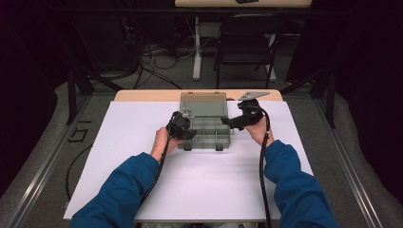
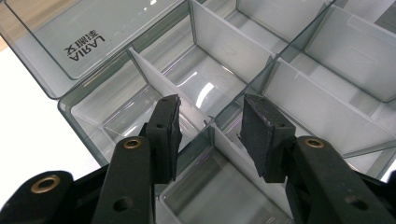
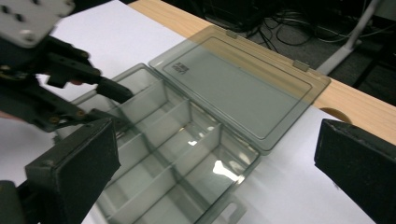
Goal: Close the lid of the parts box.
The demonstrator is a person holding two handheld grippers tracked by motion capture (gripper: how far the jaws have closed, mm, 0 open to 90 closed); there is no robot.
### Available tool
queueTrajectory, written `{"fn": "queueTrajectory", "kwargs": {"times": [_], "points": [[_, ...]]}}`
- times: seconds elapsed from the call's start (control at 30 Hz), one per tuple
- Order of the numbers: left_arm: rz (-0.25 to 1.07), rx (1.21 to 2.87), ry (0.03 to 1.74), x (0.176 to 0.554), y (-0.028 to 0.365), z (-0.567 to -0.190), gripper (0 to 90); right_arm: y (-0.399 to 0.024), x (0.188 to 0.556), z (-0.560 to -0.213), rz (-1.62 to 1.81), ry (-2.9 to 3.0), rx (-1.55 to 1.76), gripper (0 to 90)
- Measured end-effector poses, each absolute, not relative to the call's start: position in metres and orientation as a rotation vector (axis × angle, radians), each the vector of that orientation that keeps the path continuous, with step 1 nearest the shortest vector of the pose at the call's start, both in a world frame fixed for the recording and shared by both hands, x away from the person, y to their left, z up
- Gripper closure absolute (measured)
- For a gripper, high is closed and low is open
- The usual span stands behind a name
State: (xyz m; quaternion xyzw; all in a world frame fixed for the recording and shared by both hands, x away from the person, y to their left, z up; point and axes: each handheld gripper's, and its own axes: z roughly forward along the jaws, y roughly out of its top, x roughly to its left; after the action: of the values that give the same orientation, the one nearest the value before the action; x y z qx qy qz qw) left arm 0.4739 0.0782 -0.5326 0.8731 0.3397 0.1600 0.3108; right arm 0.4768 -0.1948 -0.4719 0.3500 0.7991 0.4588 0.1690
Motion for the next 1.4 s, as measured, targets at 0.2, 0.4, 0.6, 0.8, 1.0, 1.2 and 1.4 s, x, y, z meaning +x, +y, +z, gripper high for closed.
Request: {"fn": "queueTrajectory", "kwargs": {"times": [0.2, 0.4, 0.6, 0.8, 1.0, 1.2, 1.4], "points": [[0.423, 2.307, 0.896, 0.474, 0.078, -0.533, 57.1, -0.197, 0.495, -0.475, 1.243, 2.272, 1.028, 3.5], [0.423, 2.307, 0.896, 0.474, 0.078, -0.533, 57.1, -0.199, 0.510, -0.477, 1.189, 2.274, 1.055, 28.4], [0.422, 2.307, 0.896, 0.474, 0.078, -0.533, 57.2, -0.199, 0.520, -0.483, 1.142, 2.269, 1.077, 60.5], [0.423, 2.308, 0.895, 0.474, 0.078, -0.533, 57.2, -0.199, 0.527, -0.490, 1.114, 2.265, 1.085, 80.1], [0.423, 2.311, 0.893, 0.474, 0.078, -0.533, 57.2, -0.200, 0.533, -0.500, 1.084, 2.263, 1.099, 90.0], [0.424, 2.310, 0.893, 0.474, 0.078, -0.533, 57.2, -0.199, 0.539, -0.509, 1.028, 2.261, 1.100, 90.0], [0.425, 2.311, 0.892, 0.474, 0.078, -0.533, 57.3, -0.198, 0.543, -0.517, 0.991, 2.277, 1.110, 90.0]]}}
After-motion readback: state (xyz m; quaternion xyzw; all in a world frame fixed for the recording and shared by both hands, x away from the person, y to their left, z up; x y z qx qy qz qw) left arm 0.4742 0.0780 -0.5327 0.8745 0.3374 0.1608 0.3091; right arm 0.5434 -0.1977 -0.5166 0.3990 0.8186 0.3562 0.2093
